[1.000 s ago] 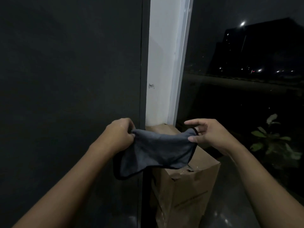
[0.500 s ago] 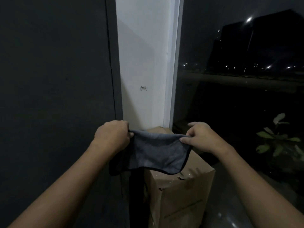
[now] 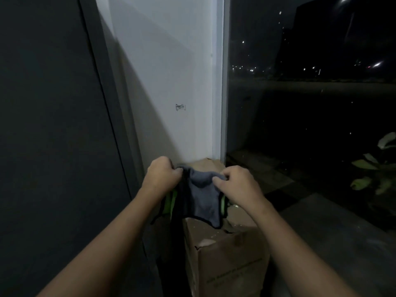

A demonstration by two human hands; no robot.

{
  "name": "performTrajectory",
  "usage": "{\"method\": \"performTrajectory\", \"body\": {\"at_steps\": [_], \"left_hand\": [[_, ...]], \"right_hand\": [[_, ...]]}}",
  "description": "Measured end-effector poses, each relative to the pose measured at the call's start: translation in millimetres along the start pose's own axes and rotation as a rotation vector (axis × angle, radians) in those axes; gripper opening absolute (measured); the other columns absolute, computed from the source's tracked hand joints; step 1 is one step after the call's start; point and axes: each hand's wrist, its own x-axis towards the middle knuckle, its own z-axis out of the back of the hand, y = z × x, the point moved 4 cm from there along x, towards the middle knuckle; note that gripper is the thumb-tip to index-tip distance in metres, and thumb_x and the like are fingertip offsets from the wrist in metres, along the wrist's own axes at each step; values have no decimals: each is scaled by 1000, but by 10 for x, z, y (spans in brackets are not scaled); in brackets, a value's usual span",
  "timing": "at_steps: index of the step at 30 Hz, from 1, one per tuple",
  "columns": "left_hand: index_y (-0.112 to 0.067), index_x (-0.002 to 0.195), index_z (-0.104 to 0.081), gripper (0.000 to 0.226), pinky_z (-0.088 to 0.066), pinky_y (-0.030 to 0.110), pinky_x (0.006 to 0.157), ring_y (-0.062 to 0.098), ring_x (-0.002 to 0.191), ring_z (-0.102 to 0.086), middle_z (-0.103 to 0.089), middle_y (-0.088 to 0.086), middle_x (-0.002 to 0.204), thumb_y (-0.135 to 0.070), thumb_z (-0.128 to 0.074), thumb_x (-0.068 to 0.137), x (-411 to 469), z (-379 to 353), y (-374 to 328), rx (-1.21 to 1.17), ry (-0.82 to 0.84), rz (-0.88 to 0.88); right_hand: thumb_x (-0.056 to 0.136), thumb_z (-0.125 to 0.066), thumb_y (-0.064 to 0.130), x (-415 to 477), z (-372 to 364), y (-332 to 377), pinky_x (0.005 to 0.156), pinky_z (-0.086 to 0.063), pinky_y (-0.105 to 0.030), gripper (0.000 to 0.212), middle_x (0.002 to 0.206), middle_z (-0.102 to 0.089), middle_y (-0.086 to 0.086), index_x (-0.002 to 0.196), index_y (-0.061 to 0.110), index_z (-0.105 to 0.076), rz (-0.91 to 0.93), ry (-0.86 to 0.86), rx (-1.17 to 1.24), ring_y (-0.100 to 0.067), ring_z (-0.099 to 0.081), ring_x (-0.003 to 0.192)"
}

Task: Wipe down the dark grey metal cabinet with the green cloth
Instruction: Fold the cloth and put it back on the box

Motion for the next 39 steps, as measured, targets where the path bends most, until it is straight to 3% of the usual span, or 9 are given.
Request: {"method": "performTrajectory", "body": {"at_steps": [5, 11, 17, 20, 25, 28, 33, 37, 39], "left_hand": [[-6, 66, -65, 27, -33, 16, 40, 7, 49, -50, -54, -2, 54, -22, -71, 88, -18, -272, -271, -427, 144, -3], [7, 110, -66, 33, -55, 29, 74, 22, 84, -69, -71, 13, 91, -22, -66, 93, -338, -316, -384, -1134, 581, -46], [9, 111, -62, 60, -58, 32, 78, 28, 90, -67, -69, 18, 97, 19, -74, 53, -297, -286, -166, -1111, 461, -146], [5, 111, -60, 58, -55, 33, 80, 29, 94, -64, -66, 17, 98, 20, -60, 55, -270, -223, -133, -1250, 471, -146], [-8, 108, -62, 54, -49, 39, 87, 30, 101, -60, -63, 17, 106, 16, -55, 60, -215, -170, -48, -1309, 600, -176], [-11, 109, -63, 51, -54, 34, 85, 27, 104, -62, -64, 15, 111, 21, -53, 71, -193, -144, -30, -1259, 681, -210], [-11, 121, -59, 49, -56, 30, 89, 21, 105, -66, -68, 10, 112, 20, -57, 84, -141, -69, -2, -1185, 683, -222], [-11, 119, -58, 74, -58, 29, 75, 18, 97, -71, -71, 7, 111, 21, -81, 57, -124, -91, 102, -1024, 560, -177], [-2, 107, -66, 62, -59, 37, 78, 31, 95, -71, -73, 16, 103, 24, -79, 53, -96, -123, 182, -1089, 492, -136]], "right_hand": [[94, -63, 34, -14, -176, 177, 53, -38, -31, 38, 62, -57, -8, 67, 6, -61, 154, 61, 236, -11, -51, 56], [87, -59, 31, -2, -154, 207, 65, -52, -40, 34, 69, -68, -15, 73, 2, -71, 77, 134, 614, -28, -65, 69], [88, -50, -15, 17, -74, 114, 73, -57, -28, 31, 78, -75, -12, 84, 4, -75, 133, 207, 766, -19, -73, 76], [86, -63, -11, 83, -32, -156, 74, -53, -25, 21, 89, -75, -7, 96, 4, -73, 67, -22, 823, -9, -70, 82], [81, -80, 15, 58, -342, -174, 98, -52, -27, 57, 137, -59, 6, 129, 32, -55, 80, 240, 856, -6, -56, 125], [87, -69, -9, 27, -353, -60, 89, -55, -26, 49, 122, -70, -1, 127, 16, -57, 127, 208, 1008, -12, -66, 115], [87, -67, -6, -3, -343, -22, 89, -57, -30, 42, 114, -74, -1, 122, 17, -60, 93, 145, 1028, -19, -68, 112], [87, -68, -2, 9, -353, 7, 99, -53, -45, 33, 121, -69, -18, 117, 6, -58, 69, 94, 1084, -38, -62, 120], [83, -70, 3, 1, -342, 51, 100, -53, -47, 35, 118, -71, -14, 116, 7, -59, 53, 71, 1125, -38, -62, 119]]}}
